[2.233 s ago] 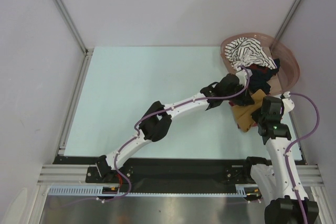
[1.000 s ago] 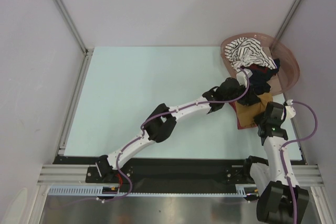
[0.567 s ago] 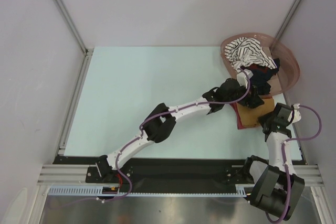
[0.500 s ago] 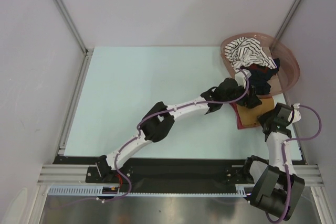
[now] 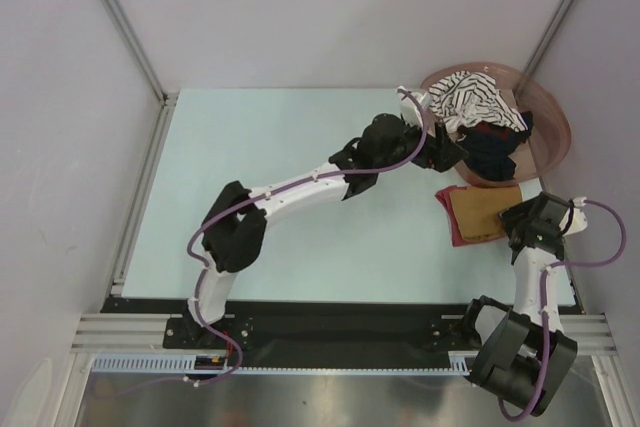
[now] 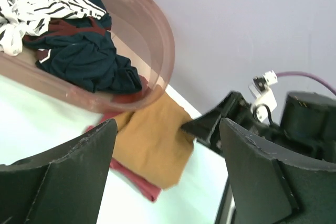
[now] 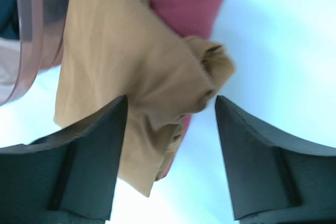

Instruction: Fold and stack the tank tops

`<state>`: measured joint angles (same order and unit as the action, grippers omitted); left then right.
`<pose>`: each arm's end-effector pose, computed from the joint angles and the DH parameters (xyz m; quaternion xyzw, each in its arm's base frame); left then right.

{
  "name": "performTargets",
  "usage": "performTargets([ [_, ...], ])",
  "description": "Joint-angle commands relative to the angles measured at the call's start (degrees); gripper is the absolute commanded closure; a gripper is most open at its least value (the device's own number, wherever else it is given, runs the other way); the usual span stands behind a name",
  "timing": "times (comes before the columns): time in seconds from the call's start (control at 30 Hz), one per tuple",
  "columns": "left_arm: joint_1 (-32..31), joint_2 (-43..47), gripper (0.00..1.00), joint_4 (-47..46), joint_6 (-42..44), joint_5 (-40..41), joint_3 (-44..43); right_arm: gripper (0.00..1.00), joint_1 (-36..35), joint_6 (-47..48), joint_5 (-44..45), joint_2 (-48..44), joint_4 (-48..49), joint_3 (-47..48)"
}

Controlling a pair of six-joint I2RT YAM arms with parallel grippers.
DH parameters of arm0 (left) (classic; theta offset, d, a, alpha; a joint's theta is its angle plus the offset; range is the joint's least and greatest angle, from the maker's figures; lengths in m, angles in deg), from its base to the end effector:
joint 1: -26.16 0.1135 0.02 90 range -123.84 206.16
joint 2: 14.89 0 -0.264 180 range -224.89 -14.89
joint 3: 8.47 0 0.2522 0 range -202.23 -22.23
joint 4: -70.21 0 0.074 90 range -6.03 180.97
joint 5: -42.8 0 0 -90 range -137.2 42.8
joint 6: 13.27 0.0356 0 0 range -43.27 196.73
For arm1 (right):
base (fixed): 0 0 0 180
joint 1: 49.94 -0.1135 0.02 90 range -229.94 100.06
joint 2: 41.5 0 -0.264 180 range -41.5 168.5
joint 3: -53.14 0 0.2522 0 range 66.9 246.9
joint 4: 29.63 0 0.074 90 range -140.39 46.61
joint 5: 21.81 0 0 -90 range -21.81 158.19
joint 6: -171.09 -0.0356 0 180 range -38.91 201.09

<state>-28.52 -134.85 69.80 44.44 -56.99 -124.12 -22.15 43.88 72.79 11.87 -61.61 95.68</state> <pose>0.2912 -0.4214 0.3159 0.1985 0.7029 -0.5133 0.4506 0.1672 -0.0913 0.2036 0.5055 0.7636 -0.0038 0.4016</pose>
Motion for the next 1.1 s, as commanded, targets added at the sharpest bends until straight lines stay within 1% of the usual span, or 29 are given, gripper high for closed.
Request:
performTargets([
  [0.0,-0.08,6.75,0.16,-2.44,2.5,0.99,5.54,0.31,1.65,1.18,0.32,-2.38,-1.82,3.39],
  [0.13,0.18,13.24,0.17,-2.35,3.2,2.66,12.83,0.42,1.74,2.05,1.37,-6.25,-5.24,5.58],
  [0.17,0.1,14.39,0.17,-2.52,3.2,2.84,14.07,0.49,1.74,2.23,1.11,-7.47,-5.77,6.03],
  [0.23,0.36,17.03,0.17,-2.26,3.03,3.28,17.06,0.58,1.65,2.41,-0.29,-8.1,-6.91,7.6],
  [0.27,0.45,18.0,0.17,-1.74,2.59,3.36,17.94,0.72,1.65,2.49,-2.12,-8.1,-7.35,8.31],
  [0.33,0.8,20.9,0.18,-1.38,2.32,3.45,20.93,0.81,1.48,2.84,-4.07,-7.66,-6.84,9.63],
  [0.37,0.8,22.04,0.18,-1.82,2.06,3.54,22.07,0.88,1.3,2.76,-7.73,-6.62,-6.66,9.81],
  [0.43,0.97,25.47,0.18,-2.17,2.15,4.24,25.4,0.88,0.6,2.32,-11.78,-4.68,-3.95,9.72],
  [0.47,1.06,26.44,0.18,-1.91,2.5,4.5,26.2,0.88,0.51,1.88,-15.38,-3.28,-3.32,9.63],
  [0.5,1.06,27.93,0.18,-1.47,2.76,4.59,26.91,0.88,0.51,0.84,-17.85,-0.39,-2.45,9.46],
  [0.53,1.06,28.46,0.18,-0.86,3.02,4.94,27.18,0.92,0.6,0.3,-20.13,1.2,-0.44,9.11],
  [0.57,1.06,28.99,0.18,-0.25,3.2,5.03,27.53,0.94,0.6,-0.57,-22.59,2.43,0.37,7.98],
  [0.63,1.06,30.57,0.18,0.11,3.46,5.38,29.02,0.96,1.03,-2.5,-24.11,4.64,3.87,6.13],
  [0.7,1.06,32.33,0.18,0.55,3.64,5.91,31.03,0.99,1.65,-2.95,-22.63,4.91,5.55,3.31],
  [0.77,1.06,33.73,0.18,0.46,3.82,6.79,32.79,1.0,2.53,-2.26,-18.34,4.91,6.17,2.17],
  [0.83,1.06,35.93,0.18,0.29,3.99,7.49,35.61,1.0,2.71,-1.2,-16.04,6.3,6.88,1.55],
  [0.87,1.06,37.33,0.18,0.46,4.17,8.02,36.49,1.0,2.71,-0.67,-14.46,7.1,6.97,1.72],
  [1.0,1.59,40.23,0.18,1.43,3.99,9.34,41.14,1.0,2.71,-0.14,-13.92,11.76,6.62,4.53],
  [1.03,1.68,40.85,0.18,2.39,3.82,9.6,41.85,1.0,2.62,0.21,-12.87,11.85,5.31,6.1],
  [1.07,1.85,42.6,0.18,3.18,3.73,11.52,42.47,1.0,2.53,0.99,-12.6,11.16,4.86,6.64],
])
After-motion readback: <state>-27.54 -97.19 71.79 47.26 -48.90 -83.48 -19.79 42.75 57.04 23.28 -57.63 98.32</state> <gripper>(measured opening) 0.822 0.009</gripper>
